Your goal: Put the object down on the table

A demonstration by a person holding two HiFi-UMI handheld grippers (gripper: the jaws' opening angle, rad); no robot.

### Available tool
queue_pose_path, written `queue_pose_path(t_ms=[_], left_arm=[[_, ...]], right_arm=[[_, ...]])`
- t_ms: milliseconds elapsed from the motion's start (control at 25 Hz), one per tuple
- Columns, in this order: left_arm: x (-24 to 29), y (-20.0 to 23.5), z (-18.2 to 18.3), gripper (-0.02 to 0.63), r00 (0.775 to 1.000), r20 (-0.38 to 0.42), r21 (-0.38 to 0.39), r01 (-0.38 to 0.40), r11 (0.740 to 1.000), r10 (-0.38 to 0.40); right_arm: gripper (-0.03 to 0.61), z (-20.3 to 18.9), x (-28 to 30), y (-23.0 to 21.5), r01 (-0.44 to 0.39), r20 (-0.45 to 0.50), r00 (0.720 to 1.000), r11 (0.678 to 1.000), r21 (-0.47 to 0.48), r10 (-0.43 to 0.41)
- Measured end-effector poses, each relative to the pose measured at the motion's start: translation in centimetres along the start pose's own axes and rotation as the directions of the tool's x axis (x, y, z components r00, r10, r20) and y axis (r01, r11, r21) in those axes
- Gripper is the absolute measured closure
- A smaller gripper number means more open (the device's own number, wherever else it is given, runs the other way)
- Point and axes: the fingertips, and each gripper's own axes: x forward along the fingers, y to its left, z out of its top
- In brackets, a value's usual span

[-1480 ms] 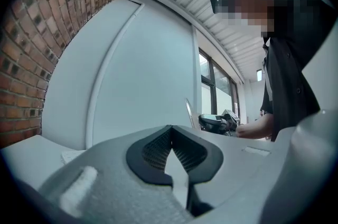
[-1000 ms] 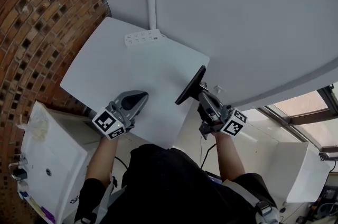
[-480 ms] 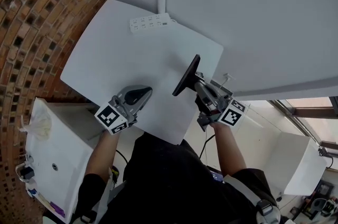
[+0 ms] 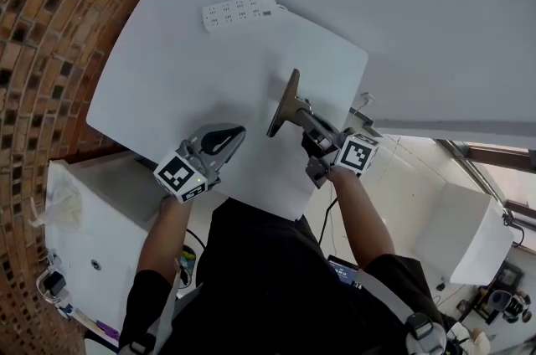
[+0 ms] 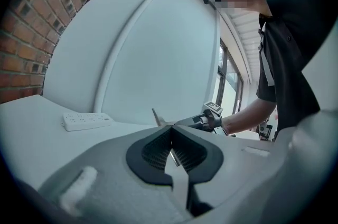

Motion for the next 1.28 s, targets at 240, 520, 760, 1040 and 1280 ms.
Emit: queue_pose_path(t_ms=[240,520,760,1040,1280], left_arm=[[-0.7,1.9,-1.3,0.614,0.999,-0.030,-0.007,0.014,1.000,-0.014],[-1.0,2.6,-3.0,0.614,0.997,-0.059,-0.046,0.043,0.998,-0.046],[-0.9,3.1,-3.3,0.614,0.996,-0.067,-0.051,0.052,0.997,-0.055],[-0.8,3.1,-2.9,0.614,0.996,-0.060,-0.024,0.071,0.997,-0.072],[-0.9,3.4,-2.2,0.614,0.996,-0.054,-0.020,0.075,0.997,-0.076]], right_arm=[[0.571,-2.6,2.7,-4.6,0.117,-0.055,0.992,0.983,0.144,-0.110],[0.571,-4.9,4.4,-7.4,0.239,-0.112,0.969,0.946,0.220,-0.219],[0.571,-5.4,4.8,-8.4,0.299,-0.129,0.953,0.924,0.240,-0.274],[0.568,-5.7,5.6,-9.2,0.341,-0.127,0.940,0.894,0.292,-0.317],[0.558,-5.6,5.8,-9.5,0.377,-0.126,0.926,0.887,0.265,-0.356]])
